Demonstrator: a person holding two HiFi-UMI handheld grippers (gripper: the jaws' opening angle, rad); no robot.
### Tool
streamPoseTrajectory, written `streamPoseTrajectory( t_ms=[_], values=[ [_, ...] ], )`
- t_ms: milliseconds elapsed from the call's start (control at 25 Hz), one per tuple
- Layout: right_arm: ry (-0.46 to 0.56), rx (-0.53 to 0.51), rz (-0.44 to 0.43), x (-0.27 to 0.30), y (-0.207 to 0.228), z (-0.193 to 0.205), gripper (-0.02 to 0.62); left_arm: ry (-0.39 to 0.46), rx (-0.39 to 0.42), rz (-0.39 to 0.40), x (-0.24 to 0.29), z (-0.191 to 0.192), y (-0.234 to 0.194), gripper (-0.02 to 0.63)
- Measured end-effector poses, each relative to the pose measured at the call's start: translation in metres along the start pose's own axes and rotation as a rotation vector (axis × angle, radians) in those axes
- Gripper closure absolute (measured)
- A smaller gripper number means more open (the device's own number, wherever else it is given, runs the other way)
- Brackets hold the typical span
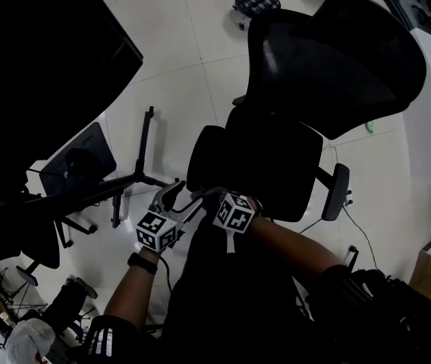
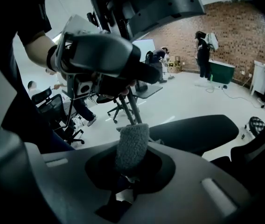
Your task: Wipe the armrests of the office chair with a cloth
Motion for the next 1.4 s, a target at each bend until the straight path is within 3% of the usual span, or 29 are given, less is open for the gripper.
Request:
streamPoseTrajectory(
  t_ms=[320,680,840,1040,1400],
  values=[
    [0.143,0.096,0.118,-0.095,0.030,0.000,0.561,0.005,0.082,0.053,0.039,-0.034,0.036,0.291],
    [0.333,0.162,0.234,-0.235,0.035,0.016,0.561,0.053,0.187,0.134,0.095,-0.086,0.129,0.291],
    [0.360,0.154,0.290,-0.285,0.030,0.036,0.560,0.043,0.205,0.168,0.111,-0.088,0.170,0.290],
    [0.396,0.123,0.388,-0.334,0.016,0.046,0.560,0.023,0.221,0.212,0.108,-0.081,0.208,0.291],
    [0.521,0.262,0.577,-0.370,-0.027,0.022,0.560,0.067,0.308,0.335,0.053,-0.076,0.248,0.290]
  ],
)
Point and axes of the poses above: the fingertips, and each gripper's own axes: x forward along the fingers, y to its right, z out of its underside, the point moved 1 cm from there along -x, backward along the fingers, and after that the axes turned 8 degrees about z, right-handed, at the moved point
